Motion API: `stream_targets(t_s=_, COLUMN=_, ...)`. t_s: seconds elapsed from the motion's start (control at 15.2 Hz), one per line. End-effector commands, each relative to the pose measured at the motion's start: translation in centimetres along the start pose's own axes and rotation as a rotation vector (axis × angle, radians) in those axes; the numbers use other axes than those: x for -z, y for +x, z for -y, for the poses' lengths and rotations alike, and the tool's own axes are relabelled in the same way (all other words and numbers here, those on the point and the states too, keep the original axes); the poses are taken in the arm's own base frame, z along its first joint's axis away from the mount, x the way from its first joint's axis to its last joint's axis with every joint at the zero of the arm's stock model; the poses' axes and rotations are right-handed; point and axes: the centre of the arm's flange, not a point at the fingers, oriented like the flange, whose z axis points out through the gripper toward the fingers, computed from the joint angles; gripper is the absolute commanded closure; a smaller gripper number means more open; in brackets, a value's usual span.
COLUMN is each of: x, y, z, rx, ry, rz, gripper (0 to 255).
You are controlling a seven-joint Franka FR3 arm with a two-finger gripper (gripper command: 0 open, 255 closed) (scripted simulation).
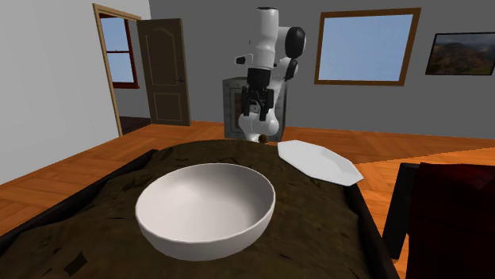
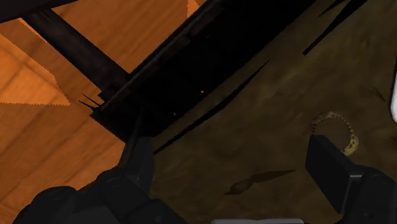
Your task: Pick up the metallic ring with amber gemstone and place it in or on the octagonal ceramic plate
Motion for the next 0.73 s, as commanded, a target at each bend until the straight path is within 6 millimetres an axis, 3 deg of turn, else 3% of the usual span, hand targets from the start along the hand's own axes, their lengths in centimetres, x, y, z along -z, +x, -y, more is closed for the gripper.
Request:
stream_targets(t_s=0.0, x=-0.1, y=0.2, z=2.9, rx=-0.062, ry=-0.007, rz=0.011, gripper=0)
stream_targets(t_s=0.33, x=-1.2, y=1.7, z=9.3, rx=-0.196, ry=-0.027, rz=0.036, gripper=0)
stream_targets(t_s=0.66, x=-3.8, y=1.6, z=9.3, rx=-0.196, ry=-0.027, rz=0.036, gripper=0)
